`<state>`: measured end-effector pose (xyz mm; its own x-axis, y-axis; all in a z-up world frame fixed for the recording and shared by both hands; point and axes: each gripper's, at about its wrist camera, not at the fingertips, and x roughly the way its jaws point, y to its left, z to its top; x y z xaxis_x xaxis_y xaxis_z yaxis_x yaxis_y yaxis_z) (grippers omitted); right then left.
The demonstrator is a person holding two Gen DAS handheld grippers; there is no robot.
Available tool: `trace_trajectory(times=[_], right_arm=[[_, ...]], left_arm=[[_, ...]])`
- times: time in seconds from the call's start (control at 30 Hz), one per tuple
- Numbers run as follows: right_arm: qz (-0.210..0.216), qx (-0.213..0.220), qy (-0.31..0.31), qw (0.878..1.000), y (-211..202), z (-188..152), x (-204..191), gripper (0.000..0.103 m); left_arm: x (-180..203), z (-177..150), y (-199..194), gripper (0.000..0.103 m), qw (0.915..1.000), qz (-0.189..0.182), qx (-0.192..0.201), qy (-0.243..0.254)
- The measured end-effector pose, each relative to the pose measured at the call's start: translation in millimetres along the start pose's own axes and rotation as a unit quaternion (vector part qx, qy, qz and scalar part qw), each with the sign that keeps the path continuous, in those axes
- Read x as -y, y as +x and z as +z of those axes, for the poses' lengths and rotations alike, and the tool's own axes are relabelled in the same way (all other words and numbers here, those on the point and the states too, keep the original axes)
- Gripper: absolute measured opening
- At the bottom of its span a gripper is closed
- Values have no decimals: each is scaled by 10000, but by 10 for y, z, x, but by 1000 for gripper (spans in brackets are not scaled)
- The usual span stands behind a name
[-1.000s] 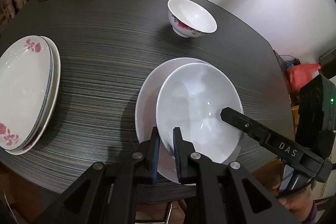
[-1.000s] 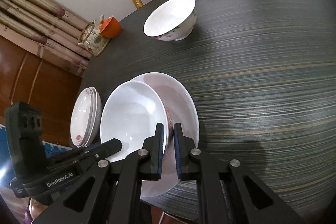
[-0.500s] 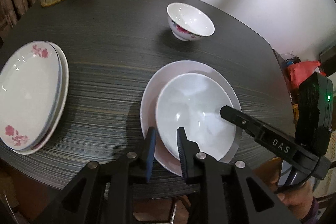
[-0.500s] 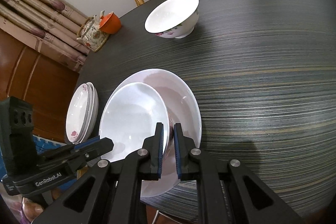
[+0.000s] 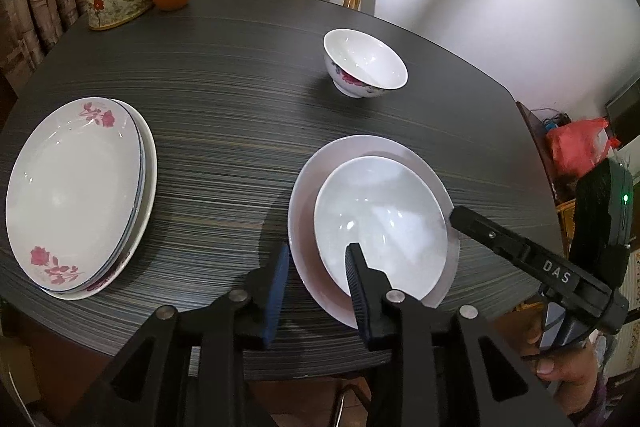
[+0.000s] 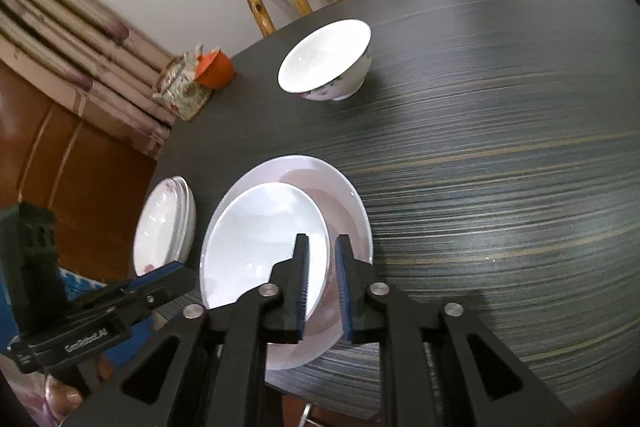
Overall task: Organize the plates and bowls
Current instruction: 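Open the left gripper and withdraw from the nested bowls, then move the left gripper to the pink-flower bowl and grasp its rim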
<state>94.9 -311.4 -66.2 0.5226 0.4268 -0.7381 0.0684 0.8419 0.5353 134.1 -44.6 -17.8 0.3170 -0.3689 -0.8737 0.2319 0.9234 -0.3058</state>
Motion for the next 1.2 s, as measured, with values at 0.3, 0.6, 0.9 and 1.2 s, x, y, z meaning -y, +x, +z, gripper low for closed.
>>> trace_trajectory(times=[0.3, 0.6, 0.9, 1.2], right_arm=[[110, 214, 390, 9989, -203, -52, 244, 22], [126, 291, 546, 9980, -241, 70, 386, 29], [181, 337, 559, 9977, -212, 261, 392, 33], [196, 334, 472, 9981, -139, 500, 371, 38]], left_arm=[[27, 46, -30, 30, 10000, -43, 41, 60], [53, 254, -13, 34, 9999, -68, 48, 81], [142, 482, 48, 38, 9998, 18, 58, 197], [201, 790, 211, 38, 9998, 15, 71, 188]])
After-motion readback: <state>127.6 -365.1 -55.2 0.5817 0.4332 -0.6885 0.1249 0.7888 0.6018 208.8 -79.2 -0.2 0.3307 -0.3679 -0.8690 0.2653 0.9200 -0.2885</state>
